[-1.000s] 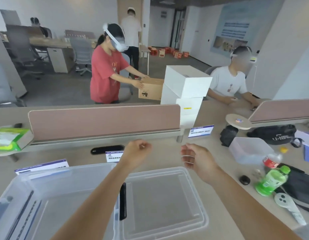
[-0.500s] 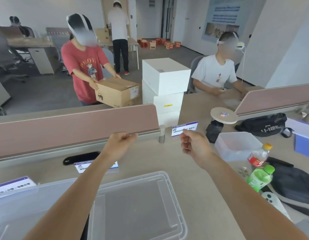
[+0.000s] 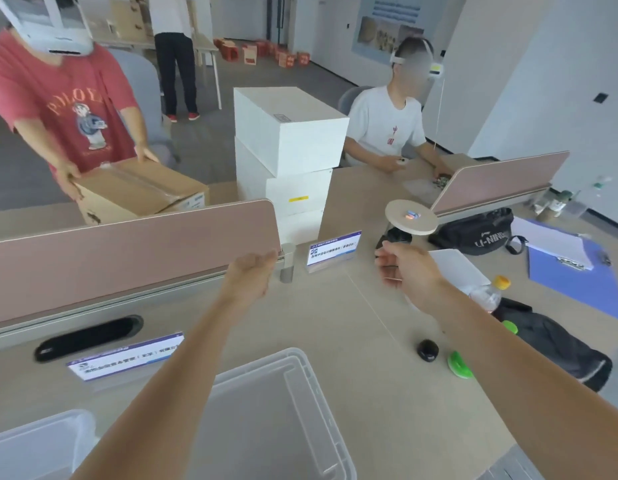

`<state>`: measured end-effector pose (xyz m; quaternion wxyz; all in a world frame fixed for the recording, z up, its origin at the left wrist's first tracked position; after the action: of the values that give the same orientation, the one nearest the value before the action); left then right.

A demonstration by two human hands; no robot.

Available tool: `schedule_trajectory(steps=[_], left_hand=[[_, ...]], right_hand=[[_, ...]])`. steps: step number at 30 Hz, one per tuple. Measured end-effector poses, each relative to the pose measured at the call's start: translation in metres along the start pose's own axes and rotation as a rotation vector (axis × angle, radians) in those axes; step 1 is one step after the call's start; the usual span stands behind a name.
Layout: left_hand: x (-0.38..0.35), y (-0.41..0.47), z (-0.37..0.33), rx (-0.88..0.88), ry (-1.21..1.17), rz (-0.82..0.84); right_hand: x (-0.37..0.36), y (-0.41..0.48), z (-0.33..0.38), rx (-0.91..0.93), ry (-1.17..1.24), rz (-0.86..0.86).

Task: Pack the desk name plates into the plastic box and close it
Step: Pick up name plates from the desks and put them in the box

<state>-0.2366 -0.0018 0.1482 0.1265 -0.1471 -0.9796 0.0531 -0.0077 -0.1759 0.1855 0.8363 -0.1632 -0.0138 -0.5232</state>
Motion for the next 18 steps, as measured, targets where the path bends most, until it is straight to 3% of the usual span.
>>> schedule_trajectory(steps=[4,12,18], left_hand=[[-0.051,0.032,0.014,0.201,-0.193,-0.024],[-0.148,0.096,0.047,0.413,-0.189,-0.095],[-0.209,0.138,0.072,0.517,-0.121,-0.151]], right_hand=[[-0.009,0.066,-0.006,-0.007,-0.037,0.001],[-0.052,0.210,-0.068,-0.144,-0.045,-0.034],[-0.073,0.292,-0.093,-0.076,-0.233,-0.012]])
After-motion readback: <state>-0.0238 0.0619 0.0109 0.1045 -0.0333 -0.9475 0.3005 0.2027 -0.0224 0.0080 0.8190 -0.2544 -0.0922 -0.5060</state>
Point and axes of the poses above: each hand's wrist, its own y-axis towards the middle knuckle, its own x-axis out of the back of the hand, z = x × y, the point moved 5 cm from there along y, towards the middle knuckle, and after that the axes turned 13 degrees about -z, right-handed, at the moved point
